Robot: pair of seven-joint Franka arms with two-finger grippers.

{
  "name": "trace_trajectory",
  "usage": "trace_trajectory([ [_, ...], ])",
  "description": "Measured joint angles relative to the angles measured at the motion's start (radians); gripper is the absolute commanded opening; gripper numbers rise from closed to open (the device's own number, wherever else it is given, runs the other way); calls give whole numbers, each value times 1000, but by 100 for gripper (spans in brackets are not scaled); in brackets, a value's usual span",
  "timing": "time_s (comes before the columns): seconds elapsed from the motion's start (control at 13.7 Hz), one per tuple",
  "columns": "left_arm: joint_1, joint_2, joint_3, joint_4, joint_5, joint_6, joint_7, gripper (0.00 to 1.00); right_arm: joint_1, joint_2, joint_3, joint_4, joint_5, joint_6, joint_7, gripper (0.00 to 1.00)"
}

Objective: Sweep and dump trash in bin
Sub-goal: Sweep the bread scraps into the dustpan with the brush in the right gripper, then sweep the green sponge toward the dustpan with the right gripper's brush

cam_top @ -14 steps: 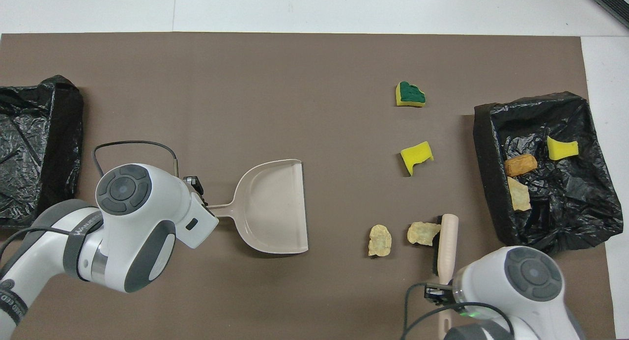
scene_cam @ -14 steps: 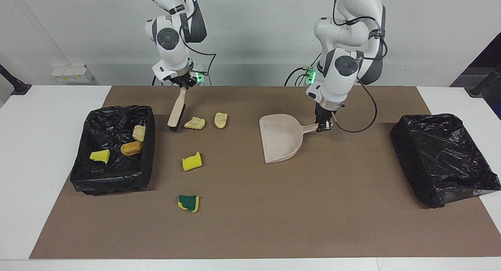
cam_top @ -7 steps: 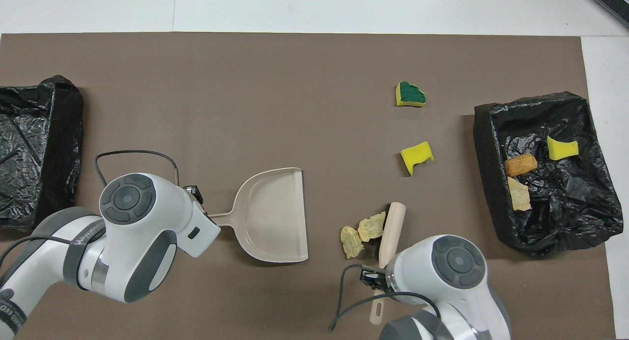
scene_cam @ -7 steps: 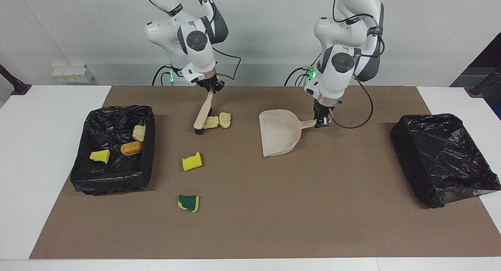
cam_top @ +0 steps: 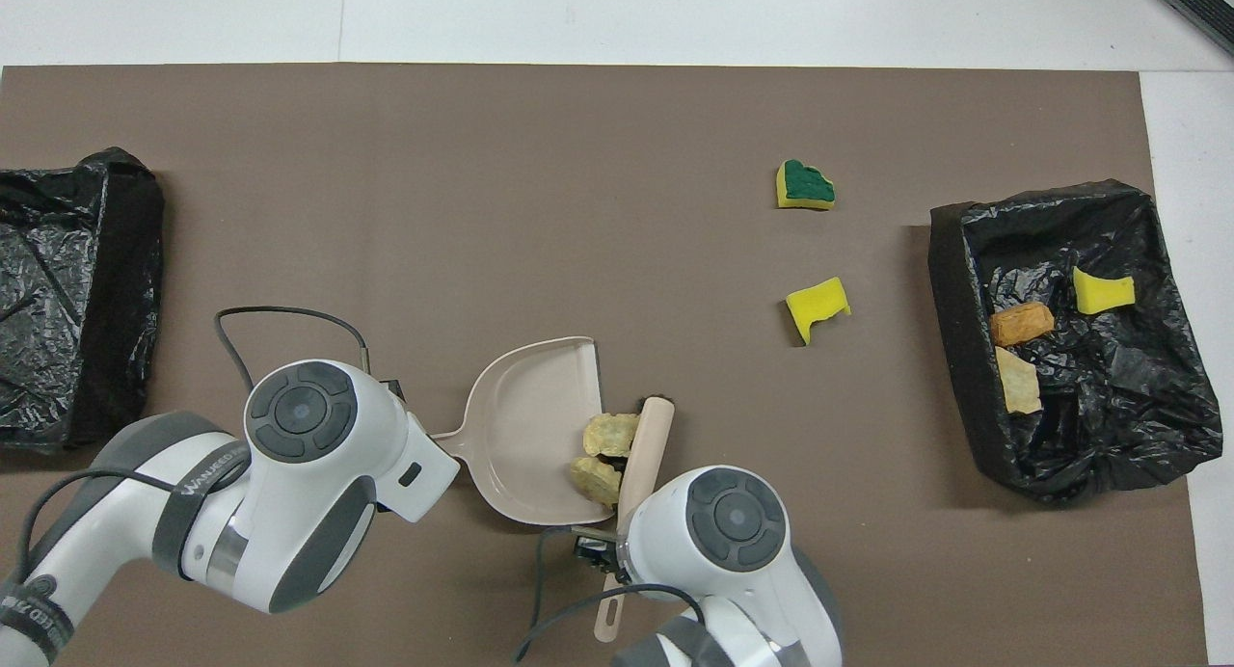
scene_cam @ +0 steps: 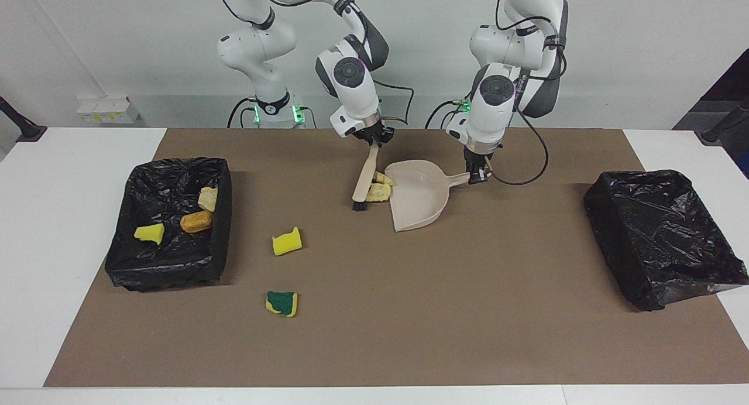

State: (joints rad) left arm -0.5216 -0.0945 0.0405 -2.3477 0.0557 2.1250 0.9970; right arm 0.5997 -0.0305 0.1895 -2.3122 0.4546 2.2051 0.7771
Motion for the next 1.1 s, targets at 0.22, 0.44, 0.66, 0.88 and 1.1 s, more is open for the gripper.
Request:
trace_trajectory([
  [0.22, -8, 0, -1, -6, 3, 27, -3, 0, 72, 22, 1, 63, 21, 19, 7, 0],
  [0.44, -5, 1, 3, -17, 3, 72, 35, 0, 83, 30, -2, 95, 21, 16, -49, 0],
  [0.66, 47, 13, 7, -22, -7, 126, 94, 0, 37, 30, -14, 100, -26, -29, -148, 0],
  [0.88, 95, 25, 9, -22, -63, 160, 156, 0, -63, 30, -19, 111, -102, -141, -284, 0],
  [1.1, 130, 27, 14, -12, -81, 161, 193, 0, -184, 41, -24, 111, -160, -161, -438, 0],
])
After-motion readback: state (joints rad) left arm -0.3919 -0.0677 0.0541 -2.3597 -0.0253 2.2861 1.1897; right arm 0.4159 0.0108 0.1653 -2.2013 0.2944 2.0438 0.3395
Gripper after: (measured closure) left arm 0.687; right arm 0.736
